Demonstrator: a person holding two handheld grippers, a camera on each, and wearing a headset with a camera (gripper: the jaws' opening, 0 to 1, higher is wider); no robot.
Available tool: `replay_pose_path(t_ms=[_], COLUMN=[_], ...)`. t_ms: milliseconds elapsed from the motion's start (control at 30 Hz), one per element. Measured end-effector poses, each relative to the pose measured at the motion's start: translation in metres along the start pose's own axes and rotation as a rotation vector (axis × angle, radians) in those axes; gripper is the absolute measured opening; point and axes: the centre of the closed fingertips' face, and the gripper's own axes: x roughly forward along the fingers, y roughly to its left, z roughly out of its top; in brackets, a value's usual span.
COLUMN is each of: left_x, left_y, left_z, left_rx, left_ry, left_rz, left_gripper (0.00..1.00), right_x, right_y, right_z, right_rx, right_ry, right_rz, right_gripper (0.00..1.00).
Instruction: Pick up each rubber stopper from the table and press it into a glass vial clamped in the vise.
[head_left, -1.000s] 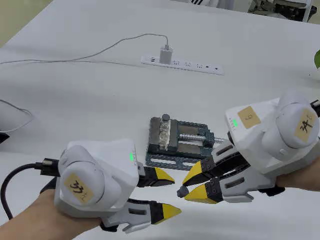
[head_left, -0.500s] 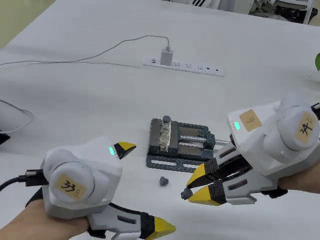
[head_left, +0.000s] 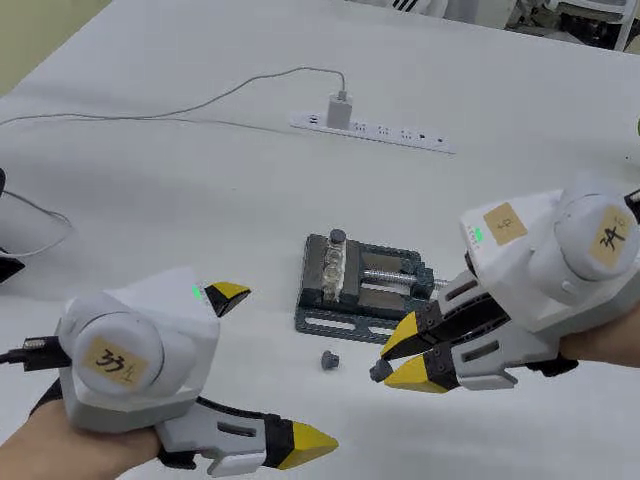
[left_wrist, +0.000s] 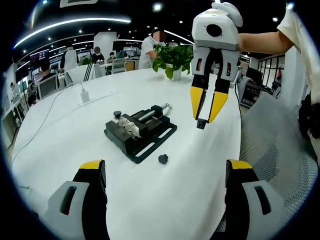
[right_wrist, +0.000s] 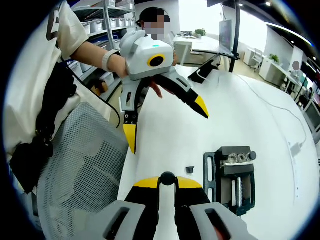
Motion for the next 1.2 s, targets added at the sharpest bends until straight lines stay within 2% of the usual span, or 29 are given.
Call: replay_pose_path(t_ms=[267, 733, 933, 1100, 1200], left_x=[-0.004, -0.004, -0.003, -0.003, -0.002], left_y=[0.01, 0.015, 0.015, 0.016, 0.018], left_z=[0.0, -0.003, -0.004, -0.005, -0.005], left_rx=[-0.031, -0.062, -0.072, -0.081, -0.081], left_ry=[-0.019, -0.029, -0.03, -0.033, -0.032], left_rz=[0.033, 0.054, 0.056, 0.06, 0.063], left_gripper=[0.99, 0.99, 0.99, 0.99, 0.99], right_x=[-0.004, -0.004, -0.005, -0.005, -0.004], right_y=[-0.026, -0.064, -0.08, -0.091, -0.097], right_z=[0.002, 0.002, 0.001, 0.003, 0.005], right_rx=[-0.055, -0.187, -0.261, -0.364, -0.394], right_ry=[0.054, 0.156, 0.203, 0.246, 0.259], right_rz=[-0.007, 0.013, 0.014, 0.023, 0.028], right_gripper=[0.05, 0.05, 0.05, 0.05, 0.05])
